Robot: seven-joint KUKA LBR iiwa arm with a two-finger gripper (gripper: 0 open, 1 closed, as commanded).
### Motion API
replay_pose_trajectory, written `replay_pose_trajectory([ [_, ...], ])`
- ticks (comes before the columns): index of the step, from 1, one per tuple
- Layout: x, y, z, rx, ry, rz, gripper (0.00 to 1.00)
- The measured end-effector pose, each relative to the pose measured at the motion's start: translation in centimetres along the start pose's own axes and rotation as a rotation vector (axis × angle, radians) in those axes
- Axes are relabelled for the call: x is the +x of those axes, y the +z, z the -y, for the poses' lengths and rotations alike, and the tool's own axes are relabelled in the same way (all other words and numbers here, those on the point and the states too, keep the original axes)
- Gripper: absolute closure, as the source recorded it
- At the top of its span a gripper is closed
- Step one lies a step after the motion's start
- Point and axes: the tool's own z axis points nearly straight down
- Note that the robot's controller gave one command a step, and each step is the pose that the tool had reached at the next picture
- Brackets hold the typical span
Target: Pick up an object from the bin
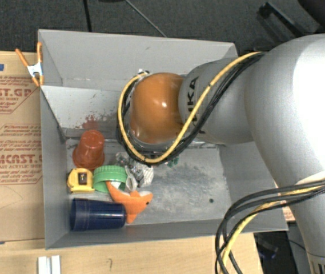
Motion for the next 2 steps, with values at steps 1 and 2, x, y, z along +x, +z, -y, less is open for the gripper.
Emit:
replay_pose_trajectory([
  [1, 0.0, 0.0, 0.0, 0.0, 0.0, 0.0, 1.0],
  [2, -0.6, -6.0, -0.5, -0.004, 0.029, -0.006, 1.0],
])
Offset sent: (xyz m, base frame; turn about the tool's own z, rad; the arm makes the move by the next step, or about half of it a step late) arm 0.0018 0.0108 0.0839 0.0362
